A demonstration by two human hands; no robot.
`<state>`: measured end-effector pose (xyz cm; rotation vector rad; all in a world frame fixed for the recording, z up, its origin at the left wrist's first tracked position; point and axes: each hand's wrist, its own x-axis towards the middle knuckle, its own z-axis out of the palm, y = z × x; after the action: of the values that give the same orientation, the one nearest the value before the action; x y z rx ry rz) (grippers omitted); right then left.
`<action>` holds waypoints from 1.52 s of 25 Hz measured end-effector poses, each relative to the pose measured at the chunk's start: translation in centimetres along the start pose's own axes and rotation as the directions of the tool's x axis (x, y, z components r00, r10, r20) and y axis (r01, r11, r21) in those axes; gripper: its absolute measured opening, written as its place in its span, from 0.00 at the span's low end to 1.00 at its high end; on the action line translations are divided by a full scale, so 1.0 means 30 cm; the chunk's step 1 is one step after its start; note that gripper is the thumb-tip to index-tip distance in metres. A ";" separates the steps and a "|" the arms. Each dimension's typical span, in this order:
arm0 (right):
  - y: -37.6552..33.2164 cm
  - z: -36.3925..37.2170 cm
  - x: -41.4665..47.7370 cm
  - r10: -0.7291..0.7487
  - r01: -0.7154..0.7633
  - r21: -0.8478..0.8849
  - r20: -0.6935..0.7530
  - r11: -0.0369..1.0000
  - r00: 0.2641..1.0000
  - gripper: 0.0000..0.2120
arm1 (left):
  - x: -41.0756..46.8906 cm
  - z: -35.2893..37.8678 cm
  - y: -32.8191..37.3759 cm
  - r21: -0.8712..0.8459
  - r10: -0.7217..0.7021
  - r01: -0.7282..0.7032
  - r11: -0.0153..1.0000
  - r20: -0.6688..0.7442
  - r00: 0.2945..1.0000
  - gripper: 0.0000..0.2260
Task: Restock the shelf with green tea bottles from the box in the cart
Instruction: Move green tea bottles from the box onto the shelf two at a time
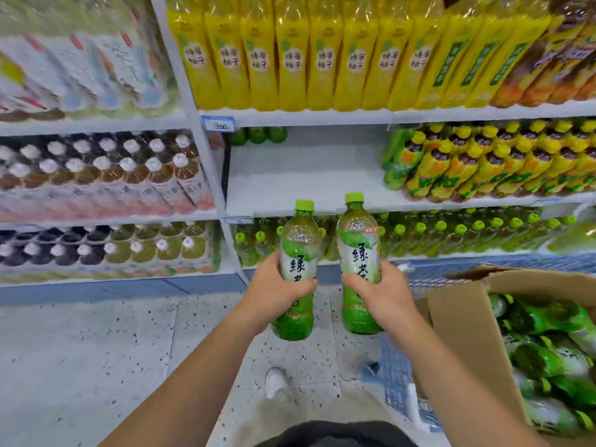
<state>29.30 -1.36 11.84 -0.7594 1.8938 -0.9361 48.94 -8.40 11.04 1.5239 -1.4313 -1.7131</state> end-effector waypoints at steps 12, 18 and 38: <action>-0.014 0.207 0.554 -0.090 0.095 -0.033 0.146 0.995 0.985 0.18 | 0.458 -0.096 -0.077 0.003 -0.010 0.011 1.000 -0.235 0.972 0.27; 0.072 0.270 0.883 -0.161 0.165 -0.017 0.139 0.986 0.977 0.16 | 0.771 -0.069 -0.167 0.013 0.122 -0.123 0.992 -0.296 0.947 0.25; 0.049 0.353 1.473 -0.617 0.588 0.243 0.065 0.772 0.784 0.35 | 1.422 -0.045 -0.046 0.011 0.648 -0.666 0.746 -0.242 0.722 0.29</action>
<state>19.13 -38.69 -12.02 -1.3097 1.3987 -1.4107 37.81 -44.17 -9.44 0.9430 -1.5108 -1.0940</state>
